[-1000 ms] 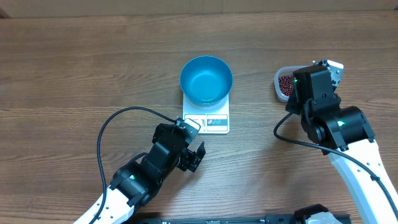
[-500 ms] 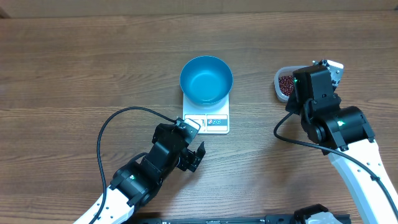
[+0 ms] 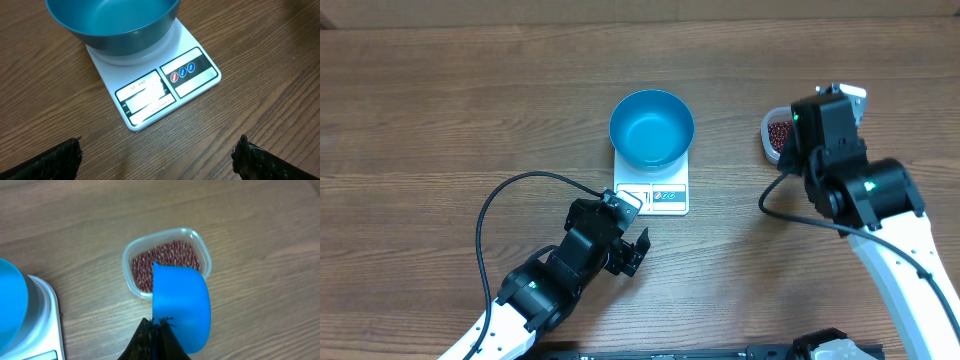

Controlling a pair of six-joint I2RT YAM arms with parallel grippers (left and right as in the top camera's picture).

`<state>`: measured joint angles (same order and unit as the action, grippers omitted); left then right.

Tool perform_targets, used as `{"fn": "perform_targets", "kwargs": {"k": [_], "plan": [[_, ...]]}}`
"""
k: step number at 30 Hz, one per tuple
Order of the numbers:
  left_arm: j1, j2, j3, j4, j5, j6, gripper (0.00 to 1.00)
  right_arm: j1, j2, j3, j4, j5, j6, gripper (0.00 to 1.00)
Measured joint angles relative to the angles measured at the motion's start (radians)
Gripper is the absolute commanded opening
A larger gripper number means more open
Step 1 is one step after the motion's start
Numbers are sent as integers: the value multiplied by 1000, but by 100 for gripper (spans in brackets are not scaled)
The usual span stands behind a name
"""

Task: Scoop item into bowl and weigh 150g on scale
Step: 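Lower the blue scoop with the right gripper into the bean tub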

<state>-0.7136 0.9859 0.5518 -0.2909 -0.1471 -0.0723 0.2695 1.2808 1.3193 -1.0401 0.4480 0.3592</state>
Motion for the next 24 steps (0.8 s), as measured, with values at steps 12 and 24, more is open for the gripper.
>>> {"fn": "perform_targets", "kwargs": {"k": [12, 24], "plan": [[0, 0, 0, 0, 0, 0, 100, -132, 271, 280, -63, -3, -177, 4], [0, 1, 0, -2, 0, 0, 99, -151, 492, 306, -57, 39, -285, 4]]}}
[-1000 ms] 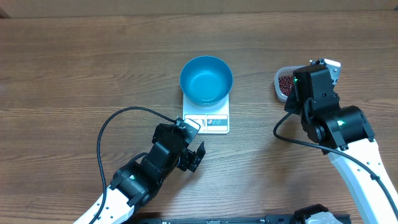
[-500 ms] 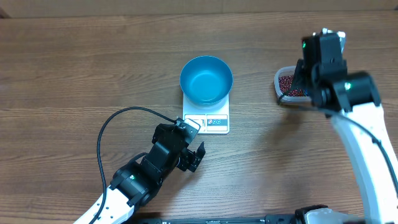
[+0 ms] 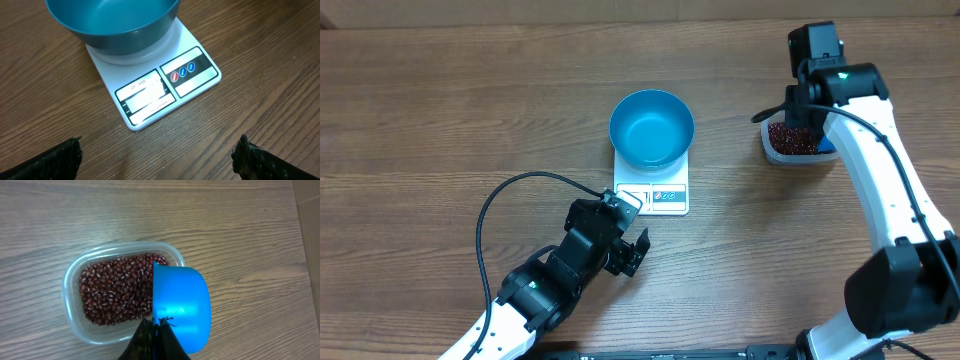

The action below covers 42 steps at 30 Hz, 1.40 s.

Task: Scoop item into bowl and weigh 150g on scale
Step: 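Lower the blue scoop with the right gripper into the bean tub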

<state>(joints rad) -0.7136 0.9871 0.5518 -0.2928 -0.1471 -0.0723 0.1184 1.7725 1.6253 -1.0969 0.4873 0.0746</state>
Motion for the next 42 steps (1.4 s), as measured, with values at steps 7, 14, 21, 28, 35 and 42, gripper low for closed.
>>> {"fn": "perform_targets", "kwargs": {"k": [7, 14, 21, 28, 35, 42], "plan": [[0, 2, 0, -22, 0, 0, 99, 0, 24, 0, 12, 21, -16, 4], [0, 2, 0, -25, 0, 0, 100, 0, 40, 0, 32, 26, -19, 4], [0, 2, 0, -26, 0, 0, 99, 0, 66, 0, 32, 26, -19, 4], [0, 2, 0, -26, 0, 0, 100, 0, 87, 0, 32, 26, -19, 4], [0, 2, 0, -26, 0, 0, 99, 0, 91, 0, 32, 26, -23, 4], [0, 2, 0, -26, 0, 0, 100, 1, 129, 4, 39, 27, -23, 4]]}}
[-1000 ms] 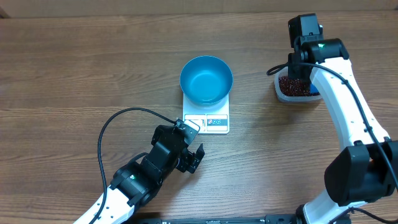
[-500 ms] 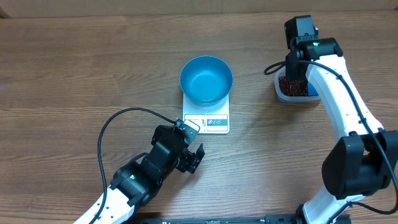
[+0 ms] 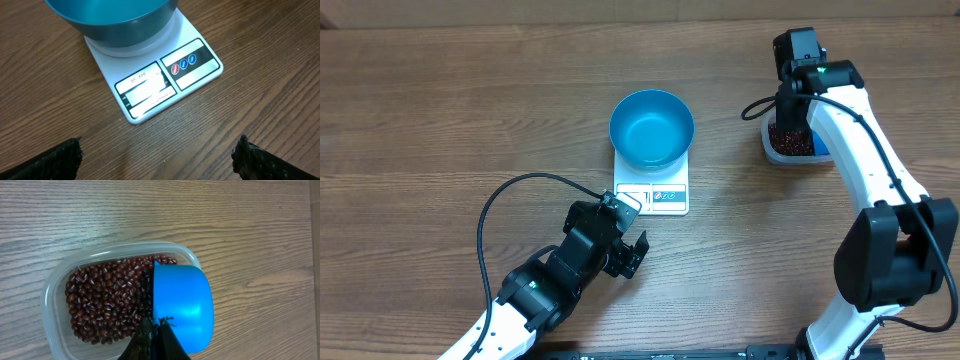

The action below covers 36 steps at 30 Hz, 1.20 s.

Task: Scoop item into bowl and weigh 150g on scale
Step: 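Lower the blue scoop with the right gripper into the bean tub, then push the blue scoop through the beans with the right gripper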

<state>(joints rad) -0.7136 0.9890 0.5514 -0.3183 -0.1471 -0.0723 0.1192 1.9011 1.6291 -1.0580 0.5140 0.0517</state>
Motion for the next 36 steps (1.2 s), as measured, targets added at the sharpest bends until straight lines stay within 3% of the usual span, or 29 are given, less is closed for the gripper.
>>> {"fn": "perform_targets", "kwargs": {"k": [36], "plan": [[0, 0, 0, 0, 0, 0, 99, -1, 23, 7, -10, -161, -4, 4]]}}
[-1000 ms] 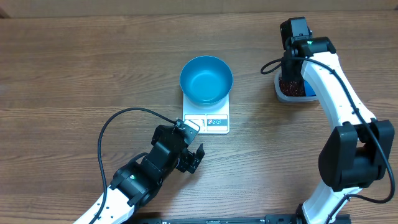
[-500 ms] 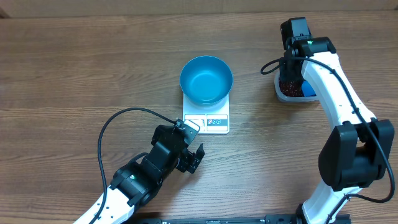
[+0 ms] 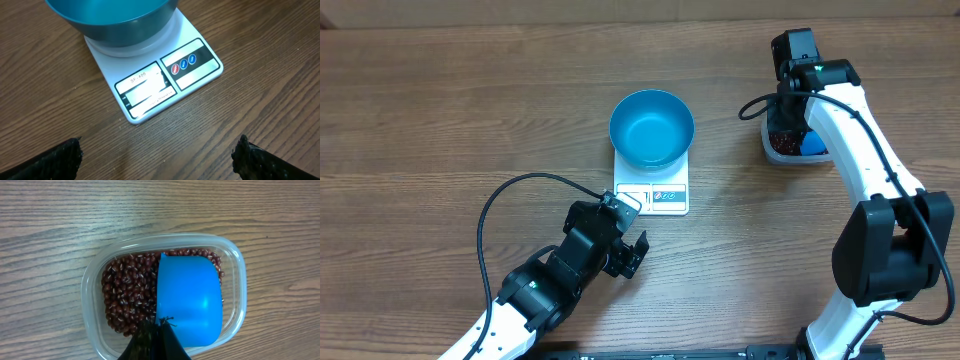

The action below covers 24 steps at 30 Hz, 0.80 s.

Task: Scoop item into bowl and weigh 150g on scale
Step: 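Push the blue scoop through the beans with the right gripper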

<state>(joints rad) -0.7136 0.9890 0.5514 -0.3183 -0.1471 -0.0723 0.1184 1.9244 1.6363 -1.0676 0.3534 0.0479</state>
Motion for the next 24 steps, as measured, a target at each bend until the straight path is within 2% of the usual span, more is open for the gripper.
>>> {"fn": "perform_targets", "kwargs": {"k": [24], "plan": [[0, 0, 0, 0, 0, 0, 100, -24, 2, 0, 3, -171, 0, 4]]}}
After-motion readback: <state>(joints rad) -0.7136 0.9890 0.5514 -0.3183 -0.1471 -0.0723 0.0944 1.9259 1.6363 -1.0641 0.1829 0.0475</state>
